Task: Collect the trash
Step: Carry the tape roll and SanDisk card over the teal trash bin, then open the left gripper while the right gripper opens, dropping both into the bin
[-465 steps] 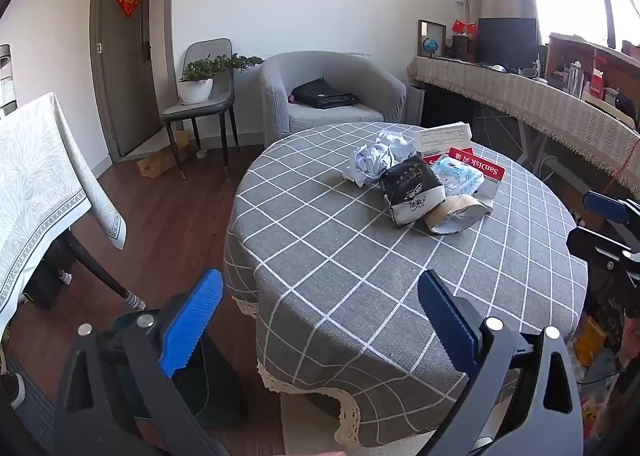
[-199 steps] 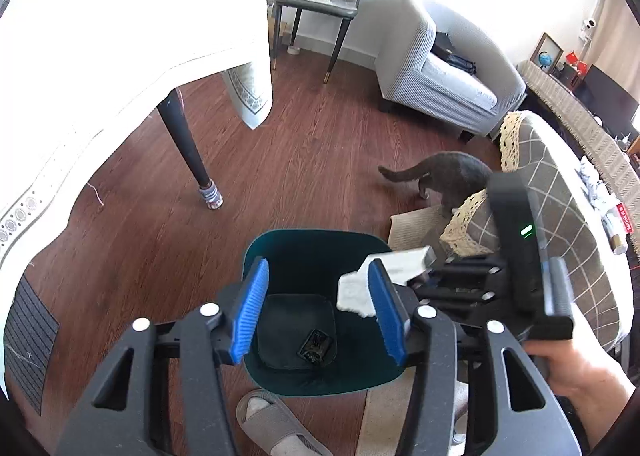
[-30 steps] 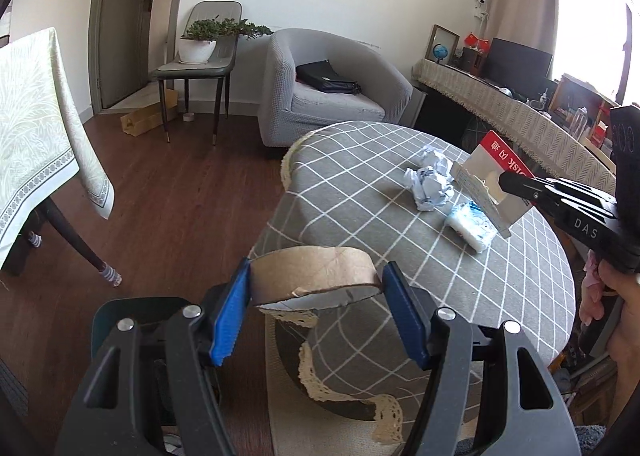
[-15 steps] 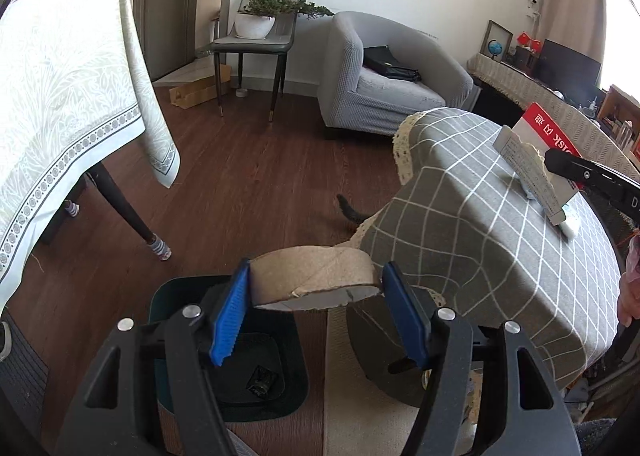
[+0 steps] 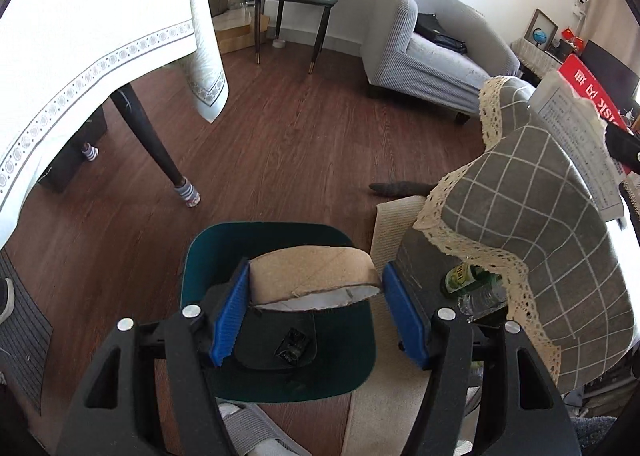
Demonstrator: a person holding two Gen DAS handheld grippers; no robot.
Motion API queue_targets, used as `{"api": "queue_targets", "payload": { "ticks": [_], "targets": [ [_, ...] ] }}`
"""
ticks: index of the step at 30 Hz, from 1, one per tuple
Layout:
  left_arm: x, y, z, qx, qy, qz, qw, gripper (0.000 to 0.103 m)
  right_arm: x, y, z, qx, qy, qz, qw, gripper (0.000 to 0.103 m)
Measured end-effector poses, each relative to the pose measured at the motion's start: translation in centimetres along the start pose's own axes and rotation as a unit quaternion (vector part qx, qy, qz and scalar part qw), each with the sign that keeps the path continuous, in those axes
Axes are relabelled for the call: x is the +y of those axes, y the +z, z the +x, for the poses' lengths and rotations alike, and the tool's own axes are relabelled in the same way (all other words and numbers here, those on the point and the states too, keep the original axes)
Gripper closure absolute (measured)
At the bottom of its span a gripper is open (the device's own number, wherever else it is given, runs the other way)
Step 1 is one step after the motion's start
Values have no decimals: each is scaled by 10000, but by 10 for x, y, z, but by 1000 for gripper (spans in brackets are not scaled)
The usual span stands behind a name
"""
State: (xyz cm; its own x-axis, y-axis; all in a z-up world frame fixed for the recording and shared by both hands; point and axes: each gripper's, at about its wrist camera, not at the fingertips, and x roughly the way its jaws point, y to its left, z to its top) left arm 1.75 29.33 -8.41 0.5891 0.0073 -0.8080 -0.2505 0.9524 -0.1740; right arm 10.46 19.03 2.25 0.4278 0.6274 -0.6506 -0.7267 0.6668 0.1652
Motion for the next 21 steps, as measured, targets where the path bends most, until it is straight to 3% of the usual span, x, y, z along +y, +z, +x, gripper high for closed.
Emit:
{"api": "queue_targets", "payload": {
  "ticks": [11, 16, 21],
  "targets": [
    [27, -27, 37, 775, 171, 38, 9968, 33, 26, -8, 54, 534, 250, -24, 9983, 102],
    [35, -33, 42, 943, 210, -5, 9953, 24, 33, -14, 76, 756, 351, 5, 9965, 102],
    [43, -33, 34, 839, 230, -45, 9962, 21, 39, -19, 92, 915, 375, -12, 9951, 102]
  ]
}}
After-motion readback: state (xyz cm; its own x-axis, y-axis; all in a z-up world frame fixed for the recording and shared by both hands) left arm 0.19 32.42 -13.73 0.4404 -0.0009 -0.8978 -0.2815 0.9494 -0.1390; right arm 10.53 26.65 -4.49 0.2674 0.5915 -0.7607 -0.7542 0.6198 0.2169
